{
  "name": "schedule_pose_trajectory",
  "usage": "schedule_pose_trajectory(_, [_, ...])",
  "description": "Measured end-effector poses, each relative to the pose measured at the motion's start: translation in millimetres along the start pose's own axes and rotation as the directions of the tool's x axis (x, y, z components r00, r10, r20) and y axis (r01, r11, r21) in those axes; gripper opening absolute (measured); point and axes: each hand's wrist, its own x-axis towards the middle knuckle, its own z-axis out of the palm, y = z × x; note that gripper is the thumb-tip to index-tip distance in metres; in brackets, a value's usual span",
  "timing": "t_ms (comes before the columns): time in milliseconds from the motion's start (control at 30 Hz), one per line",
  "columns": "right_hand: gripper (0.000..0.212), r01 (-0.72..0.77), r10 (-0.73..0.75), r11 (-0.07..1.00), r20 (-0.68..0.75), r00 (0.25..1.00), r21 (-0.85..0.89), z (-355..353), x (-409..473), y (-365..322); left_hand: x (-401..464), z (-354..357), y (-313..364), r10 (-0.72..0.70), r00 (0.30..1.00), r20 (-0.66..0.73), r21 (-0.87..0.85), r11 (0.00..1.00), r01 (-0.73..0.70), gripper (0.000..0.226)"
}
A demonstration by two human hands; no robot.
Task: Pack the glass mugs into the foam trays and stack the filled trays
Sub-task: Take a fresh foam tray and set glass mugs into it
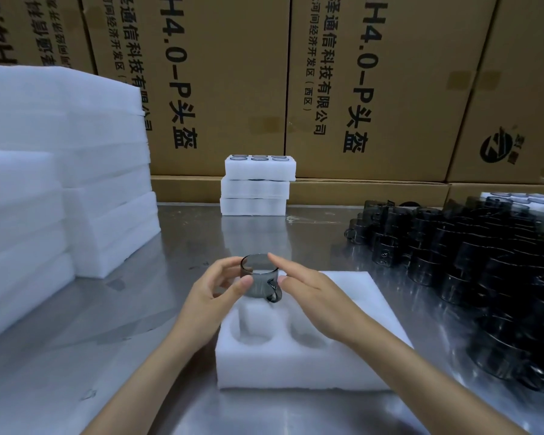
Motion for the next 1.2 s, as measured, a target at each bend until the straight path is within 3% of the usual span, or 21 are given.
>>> schedule_pose_trajectory(267, [0.046, 0.048, -0.048, 0.995, 0.004, 0.999, -0.093, 0.9, -2.0, 0.1, -2.1, -4.6, 0.3, -0.054, 0.996, 0.064, 0.043, 0.998, 0.051, 0.032])
schedule_pose_trajectory(400, [0.05, 0.1, -0.102, 0.978, -0.002, 0.995, -0.182, -0.5, -4.3, 1.6, -5.2, -7.5, 8.6, -0.017, 1.0, 0.013, 0.074, 0.997, 0.016, 0.031])
schedule_pose_trajectory(467, [0.052, 0.124, -0.119, 0.954, 0.034, 0.992, -0.275, 0.2, -5.2, 2.6, -9.2, -11.9, 14.8, 0.086, 0.996, 0.011, 0.197, 0.977, -0.087, 0.032])
schedule_pose_trajectory(567, [0.053, 0.156, -0.127, 0.9, 0.096, 0.987, -0.406, 3.3, -4.4, 2.7, -15.2, -16.7, 18.7, 0.2, 0.973, 0.118, 0.387, 0.893, -0.23, 0.043])
schedule_pose_trajectory(667, [0.051, 0.167, -0.092, 0.831, 0.165, 0.982, -0.531, 5.5, -2.3, 0.8, -15.7, -19.3, 15.0, 0.162, 0.966, 0.201, 0.527, 0.813, -0.246, 0.038])
schedule_pose_trajectory(800, [0.05, 0.161, -0.03, 0.778, 0.221, 0.975, -0.607, 5.6, -0.4, -1.0, -15.0, -19.5, 9.3, 0.107, 0.969, 0.221, 0.56, 0.8, -0.216, 0.033])
schedule_pose_trajectory(933, [0.049, 0.157, -0.045, 0.798, 0.202, 0.978, -0.582, 4.8, -0.7, 0.5, -18.9, -14.6, 10.5, 0.108, 0.98, 0.165, 0.484, 0.857, -0.176, 0.042])
schedule_pose_trajectory(1067, [0.044, 0.103, -0.099, 0.926, 0.032, 0.995, -0.363, -6.8, -1.9, 1.3, -23.8, -9.5, 8.7, 0.134, 0.991, 0.015, 0.278, 0.951, -0.132, 0.034])
schedule_pose_trajectory(1200, [0.039, 0.004, -0.093, 0.95, -0.273, 0.957, -0.311, -47.6, 3.3, 17.9, -17.0, -9.6, 0.6, -0.118, 0.993, -0.012, 0.078, 0.99, 0.119, 0.025])
